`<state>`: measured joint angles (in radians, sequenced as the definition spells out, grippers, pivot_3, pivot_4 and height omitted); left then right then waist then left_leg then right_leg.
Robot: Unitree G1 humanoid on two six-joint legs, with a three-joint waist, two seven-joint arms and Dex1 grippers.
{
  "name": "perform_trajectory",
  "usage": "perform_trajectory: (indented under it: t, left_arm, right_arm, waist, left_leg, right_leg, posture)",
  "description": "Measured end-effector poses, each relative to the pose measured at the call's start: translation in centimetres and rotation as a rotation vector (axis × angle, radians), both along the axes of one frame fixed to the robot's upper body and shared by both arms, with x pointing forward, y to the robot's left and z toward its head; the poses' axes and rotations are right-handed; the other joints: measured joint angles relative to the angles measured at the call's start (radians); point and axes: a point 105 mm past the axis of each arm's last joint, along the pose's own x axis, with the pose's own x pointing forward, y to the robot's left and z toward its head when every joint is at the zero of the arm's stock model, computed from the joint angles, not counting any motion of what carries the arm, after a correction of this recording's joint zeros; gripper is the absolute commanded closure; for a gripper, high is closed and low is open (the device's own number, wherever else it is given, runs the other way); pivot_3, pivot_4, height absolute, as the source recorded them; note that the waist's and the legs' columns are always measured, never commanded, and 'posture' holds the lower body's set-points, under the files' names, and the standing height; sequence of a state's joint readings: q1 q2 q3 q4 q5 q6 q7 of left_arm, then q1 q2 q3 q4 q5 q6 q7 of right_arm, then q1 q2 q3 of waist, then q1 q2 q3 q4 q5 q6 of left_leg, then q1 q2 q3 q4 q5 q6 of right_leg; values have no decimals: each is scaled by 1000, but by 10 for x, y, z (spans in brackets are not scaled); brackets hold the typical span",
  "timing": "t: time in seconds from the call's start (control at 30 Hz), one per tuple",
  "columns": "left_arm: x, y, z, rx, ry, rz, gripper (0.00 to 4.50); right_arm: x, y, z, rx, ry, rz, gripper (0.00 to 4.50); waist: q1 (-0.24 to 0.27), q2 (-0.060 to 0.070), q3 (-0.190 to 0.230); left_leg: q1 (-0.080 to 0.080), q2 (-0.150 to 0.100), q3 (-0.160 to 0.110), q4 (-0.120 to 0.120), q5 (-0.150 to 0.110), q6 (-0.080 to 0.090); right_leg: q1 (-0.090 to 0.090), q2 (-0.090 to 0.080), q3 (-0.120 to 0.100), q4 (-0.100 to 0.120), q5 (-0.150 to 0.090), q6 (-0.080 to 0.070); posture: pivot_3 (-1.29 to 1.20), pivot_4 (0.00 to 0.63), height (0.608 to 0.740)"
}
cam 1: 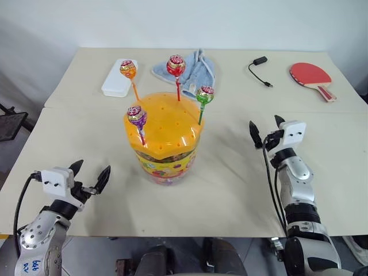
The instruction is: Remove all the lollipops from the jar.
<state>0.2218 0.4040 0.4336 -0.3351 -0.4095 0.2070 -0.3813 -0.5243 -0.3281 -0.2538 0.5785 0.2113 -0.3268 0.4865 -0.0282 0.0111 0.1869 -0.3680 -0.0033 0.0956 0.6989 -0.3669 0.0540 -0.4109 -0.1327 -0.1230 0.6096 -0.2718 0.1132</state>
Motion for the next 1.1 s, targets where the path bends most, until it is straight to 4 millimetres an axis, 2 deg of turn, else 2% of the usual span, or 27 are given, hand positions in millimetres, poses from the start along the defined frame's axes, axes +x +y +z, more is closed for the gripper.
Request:
perform_trajectory:
  t: [0.07,0.2,0.27,0.4,0.43,0.5,0.57,0.67,0.87,0.97,1.1]
  left_arm:
    - [0,0,0,3,0,-3,17]
    - [2,3,9,-39,-42,-57,17]
    - [3,-1,28,-30,-71,-192,17]
    - [3,21,91,24,-143,-336,17]
    - [1,22,99,31,-136,-372,17]
    - [-2,15,108,9,-96,-482,17]
    - [-5,7,115,-38,-58,-600,17]
    - [-6,-8,129,-94,-79,-752,17]
    - [29,-41,159,-186,-252,-882,17]
    - [47,-67,166,-239,-252,-974,17]
    - [63,-98,163,-203,-203,-1051,17]
  right_arm:
    - [-1,1,0,5,-1,24,0]
    - [-26,11,14,38,-41,254,0]
    - [-51,10,33,34,-59,423,0]
    - [-109,4,94,-37,-84,688,0]
    - [-120,5,104,-61,-83,733,0]
    - [-141,9,110,-103,-56,819,0]
    - [-154,13,103,-110,-8,889,0]
    - [-164,16,96,-74,-4,940,0]
    - [-165,30,105,-40,-110,967,0]
    - [-161,33,111,28,-176,949,0]
    - [-165,42,114,40,-215,958,0]
  waist:
    - [1,0,0]
    - [5,0,0]
    - [15,2,1]
    - [25,4,2]
    - [26,3,2]
    - [26,2,1]
    - [26,1,1]
    - [27,1,1]
    - [44,1,2]
    - [52,0,2]
    - [52,0,2]
  left_leg:
    - [0,0,0,0,0,0]
    - [-1,0,-2,0,0,0]
    - [-2,0,-3,0,0,0]
    - [0,1,-4,1,-1,0]
    - [0,1,-4,0,-1,0]
    - [1,1,-4,-1,-1,0]
    - [0,1,-4,-1,-1,0]
    - [1,0,-3,0,-1,0]
    - [0,-3,-2,1,0,1]
    - [0,-3,-1,2,0,1]
    - [0,-4,0,1,0,1]
  right_leg:
    - [0,0,0,0,0,0]
    - [0,-1,-1,-1,0,0]
    - [0,-2,-2,-1,0,0]
    - [1,-3,-2,-2,0,0]
    - [2,-3,-2,-3,0,0]
    - [3,-3,-2,-4,0,0]
    - [3,-2,-3,-5,0,0]
    - [3,-2,-2,-4,0,0]
    - [2,3,-3,0,1,1]
    - [1,4,-9,0,1,1]
    - [1,6,-9,-1,1,2]
  posture:
    - [0,150,740]
    - [0,150,740]
    - [0,150,740]
    - [0,150,740]
    - [0,150,740]
    - [0,150,740]
    - [0,150,740]
    - [0,150,740]
    - [0,150,740]
    - [0,150,740]
    - [0,150,740]
